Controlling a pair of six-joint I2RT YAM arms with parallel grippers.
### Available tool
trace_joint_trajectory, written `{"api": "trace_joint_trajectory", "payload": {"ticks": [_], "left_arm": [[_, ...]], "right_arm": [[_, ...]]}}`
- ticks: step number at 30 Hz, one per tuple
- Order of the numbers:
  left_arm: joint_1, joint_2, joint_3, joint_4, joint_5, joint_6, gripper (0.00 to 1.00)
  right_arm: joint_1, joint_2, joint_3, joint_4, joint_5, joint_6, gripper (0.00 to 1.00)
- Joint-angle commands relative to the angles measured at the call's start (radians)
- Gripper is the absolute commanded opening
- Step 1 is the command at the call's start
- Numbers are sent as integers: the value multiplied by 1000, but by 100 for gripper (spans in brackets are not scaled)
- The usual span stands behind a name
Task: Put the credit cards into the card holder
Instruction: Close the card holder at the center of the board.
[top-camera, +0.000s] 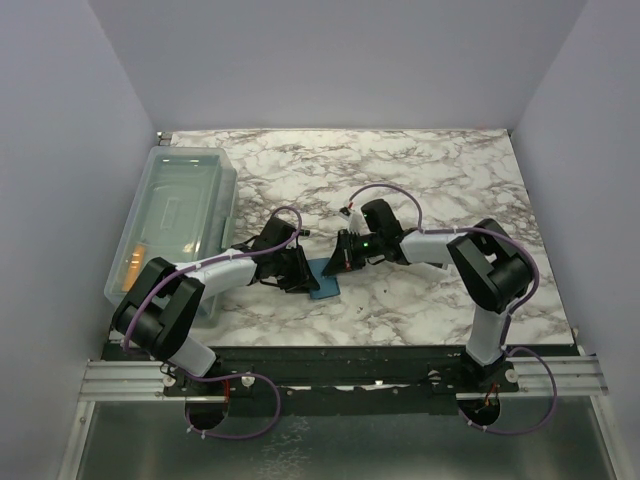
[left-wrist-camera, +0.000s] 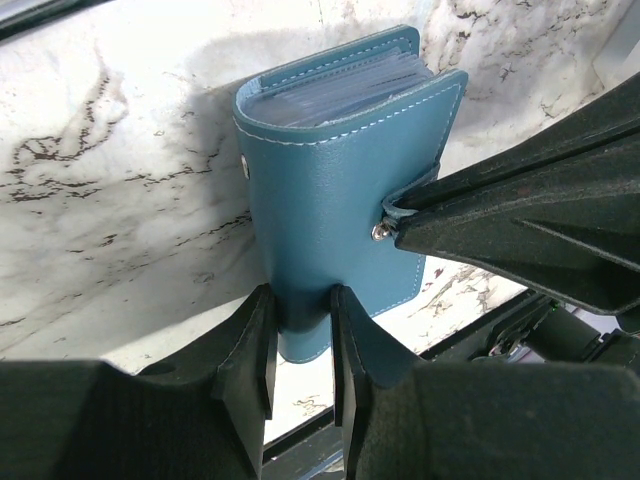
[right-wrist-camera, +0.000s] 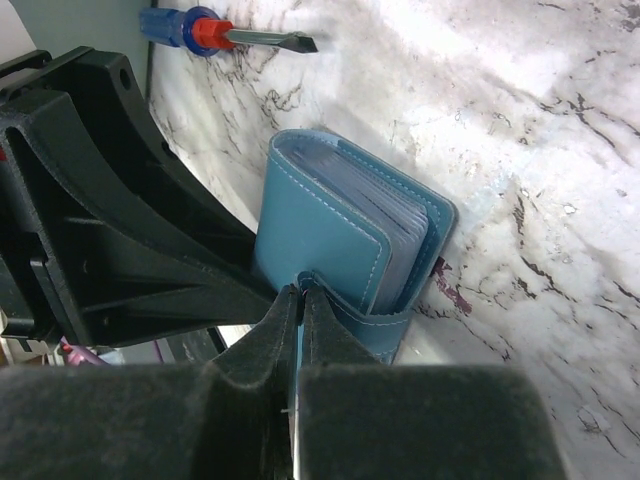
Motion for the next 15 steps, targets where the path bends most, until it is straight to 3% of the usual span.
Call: {"api": "trace_joint_trajectory", "payload": {"ticks": [1,15], "left_arm": [[-22,1,-15,43,-52,16,25],[-22,-1,-8,41,-53,16,25]], "right_arm": [[37,77,-64,-212,5,-42,0],[42,-24,-35,-356,140,-287,0]]}}
